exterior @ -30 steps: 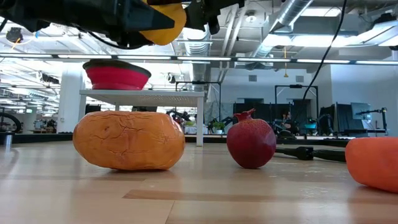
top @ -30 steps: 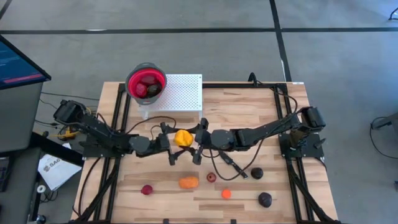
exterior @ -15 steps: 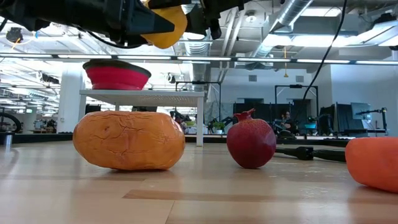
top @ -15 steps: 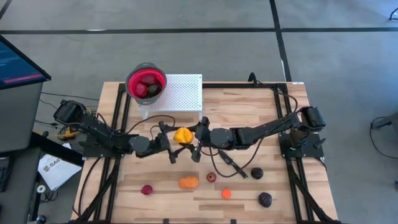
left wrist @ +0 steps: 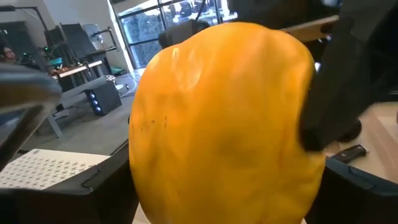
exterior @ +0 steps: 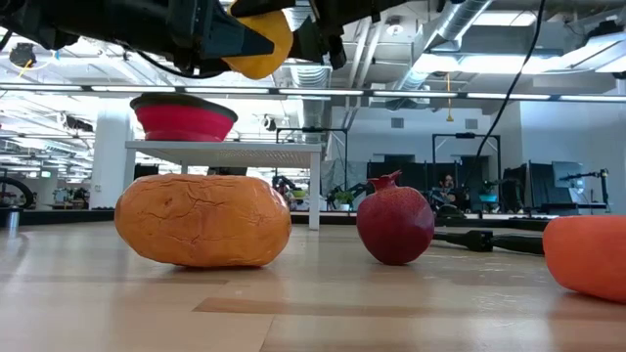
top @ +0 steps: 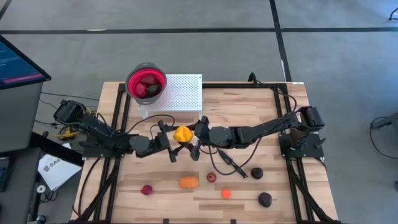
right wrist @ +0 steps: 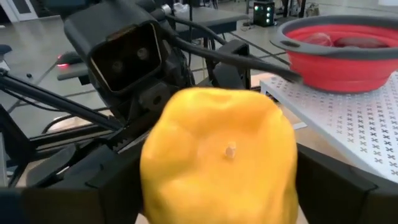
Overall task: Pick & Place Fruit
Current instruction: Put the yellow bell pepper into the red strainer bowl on the shelf
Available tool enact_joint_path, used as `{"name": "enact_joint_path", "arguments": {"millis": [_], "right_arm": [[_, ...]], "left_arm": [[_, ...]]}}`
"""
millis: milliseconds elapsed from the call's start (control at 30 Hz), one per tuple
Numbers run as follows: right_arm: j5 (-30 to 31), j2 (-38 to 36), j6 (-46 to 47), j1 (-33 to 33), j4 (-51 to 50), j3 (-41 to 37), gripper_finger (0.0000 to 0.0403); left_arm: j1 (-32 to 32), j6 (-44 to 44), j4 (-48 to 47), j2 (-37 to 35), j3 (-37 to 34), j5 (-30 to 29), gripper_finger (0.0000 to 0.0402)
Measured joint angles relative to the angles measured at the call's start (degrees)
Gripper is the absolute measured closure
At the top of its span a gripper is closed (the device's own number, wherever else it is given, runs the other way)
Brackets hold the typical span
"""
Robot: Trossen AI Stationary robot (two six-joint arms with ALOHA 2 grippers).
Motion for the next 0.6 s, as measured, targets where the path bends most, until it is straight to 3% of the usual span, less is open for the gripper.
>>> {"name": "enact_joint_path", "arguments": {"millis": [233, 367, 467, 600], "right_arm": [[0.3, -1.8, -2.9, 0.1, -1.4, -0.2, 0.0019], [2.9, -4.3, -3.7, 1.1, -4.7, -0.2, 0.0012], [7.7, -6.8, -6.1, 3.1, -6.6, -0.2, 0.0012], [18.8, -10.4, -9.7, 6.8, -10.1, -0.1, 0.0019]], "left_arm": [[-0.6, -0.2, 0.0, -0.2, 0.3, 0.8, 0.0067], [-1.8, -0.3, -0.4, -0.1, 0.3, -2.3, 0.0067], [-2.9, -0.2, -1.3, -0.1, 0.3, -3.6, 0.0067], [-4.2, -0.1, -3.8, -0.1, 0.3, -4.6, 0.0067]]}}
